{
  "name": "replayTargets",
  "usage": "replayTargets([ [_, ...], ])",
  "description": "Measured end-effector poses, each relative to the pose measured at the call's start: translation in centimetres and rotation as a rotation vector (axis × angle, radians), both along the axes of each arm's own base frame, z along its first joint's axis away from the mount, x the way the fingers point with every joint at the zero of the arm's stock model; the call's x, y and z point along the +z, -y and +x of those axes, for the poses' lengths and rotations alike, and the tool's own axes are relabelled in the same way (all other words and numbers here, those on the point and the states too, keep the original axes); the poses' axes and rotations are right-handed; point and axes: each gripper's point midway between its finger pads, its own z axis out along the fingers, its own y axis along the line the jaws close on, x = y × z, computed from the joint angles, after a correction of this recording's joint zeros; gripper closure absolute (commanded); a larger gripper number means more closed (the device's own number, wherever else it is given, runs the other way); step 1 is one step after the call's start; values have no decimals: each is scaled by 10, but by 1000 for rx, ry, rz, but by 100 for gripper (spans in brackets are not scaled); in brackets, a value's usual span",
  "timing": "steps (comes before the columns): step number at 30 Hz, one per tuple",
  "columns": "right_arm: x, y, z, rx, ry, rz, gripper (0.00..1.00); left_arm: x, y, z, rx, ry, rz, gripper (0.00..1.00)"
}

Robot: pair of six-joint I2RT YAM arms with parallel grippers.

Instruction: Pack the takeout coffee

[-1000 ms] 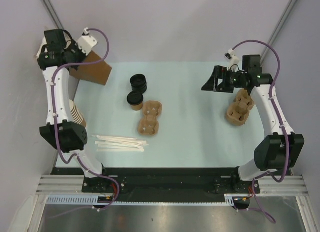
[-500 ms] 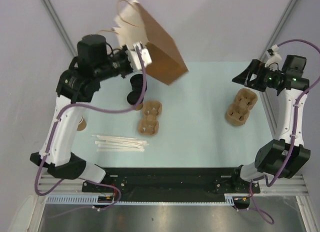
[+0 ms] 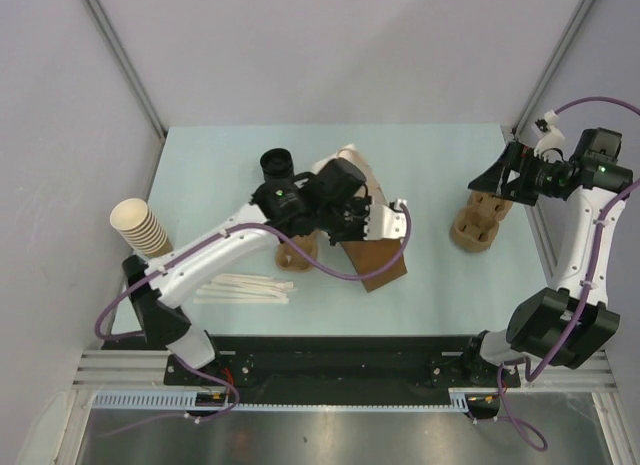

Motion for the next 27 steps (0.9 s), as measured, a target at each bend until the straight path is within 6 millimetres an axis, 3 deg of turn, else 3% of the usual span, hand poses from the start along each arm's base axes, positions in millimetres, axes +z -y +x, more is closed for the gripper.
replayTargets([
  [4, -4, -3, -8, 23, -17, -4, 3, -25, 10, -8, -16, -22, 72, 94],
  [11, 0, -12, -17, 55, -16, 18, 4, -34, 15, -30, -95, 4, 142, 87],
  [17, 4, -24, -21, 86, -15, 40, 4, -42, 20, -32, -98, 2, 176, 52],
  [18, 5, -27, -22, 94, -17, 43, 4, -40, 21, -30, -87, 1, 174, 44],
  [21, 9, -36, -24, 118, -17, 45, 5, -25, 26, -27, -63, 3, 147, 36],
  [27, 33, -58, -24, 178, 47, 34, 5, 34, 39, -26, -33, 22, 1, 21],
])
